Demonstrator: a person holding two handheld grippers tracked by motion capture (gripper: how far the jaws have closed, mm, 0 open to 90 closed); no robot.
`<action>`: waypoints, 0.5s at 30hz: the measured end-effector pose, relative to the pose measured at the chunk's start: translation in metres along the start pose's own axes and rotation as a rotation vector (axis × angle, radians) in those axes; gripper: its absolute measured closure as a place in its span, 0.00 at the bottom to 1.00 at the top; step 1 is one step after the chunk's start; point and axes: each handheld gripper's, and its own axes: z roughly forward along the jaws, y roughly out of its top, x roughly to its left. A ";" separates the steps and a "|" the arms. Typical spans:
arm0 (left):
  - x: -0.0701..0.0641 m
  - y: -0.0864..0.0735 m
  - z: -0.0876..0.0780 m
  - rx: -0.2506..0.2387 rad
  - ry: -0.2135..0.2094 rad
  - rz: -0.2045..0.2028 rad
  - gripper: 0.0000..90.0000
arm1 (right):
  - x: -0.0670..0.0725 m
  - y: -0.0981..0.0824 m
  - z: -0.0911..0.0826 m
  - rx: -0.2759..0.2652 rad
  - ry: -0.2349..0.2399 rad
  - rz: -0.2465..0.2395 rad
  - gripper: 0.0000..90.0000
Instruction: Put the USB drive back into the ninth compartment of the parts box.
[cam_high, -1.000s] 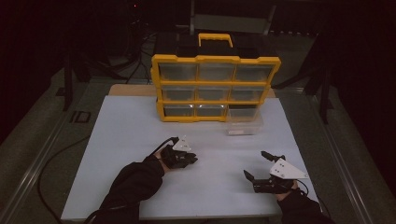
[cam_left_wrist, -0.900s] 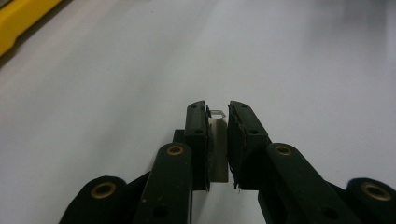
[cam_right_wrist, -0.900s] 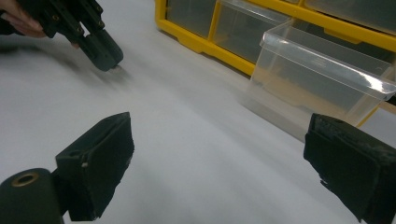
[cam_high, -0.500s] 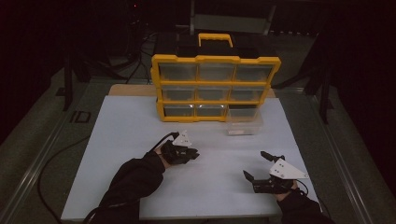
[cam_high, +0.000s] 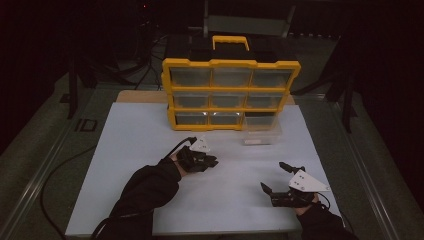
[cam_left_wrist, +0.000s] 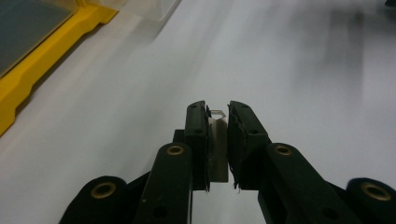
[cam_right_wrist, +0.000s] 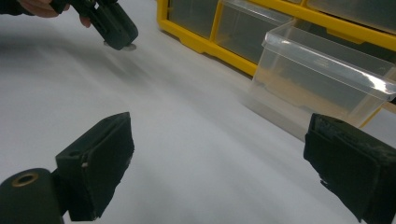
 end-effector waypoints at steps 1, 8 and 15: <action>0.000 0.002 0.000 -0.002 -0.001 0.000 0.87 | 0.000 0.000 0.000 -0.001 0.001 0.001 0.09; -0.001 0.011 0.003 -0.018 -0.022 -0.002 0.87 | 0.000 0.000 0.000 -0.001 0.000 0.000 0.09; -0.001 0.021 0.006 -0.018 -0.035 -0.002 0.87 | 0.000 0.000 0.000 -0.001 0.000 -0.006 0.09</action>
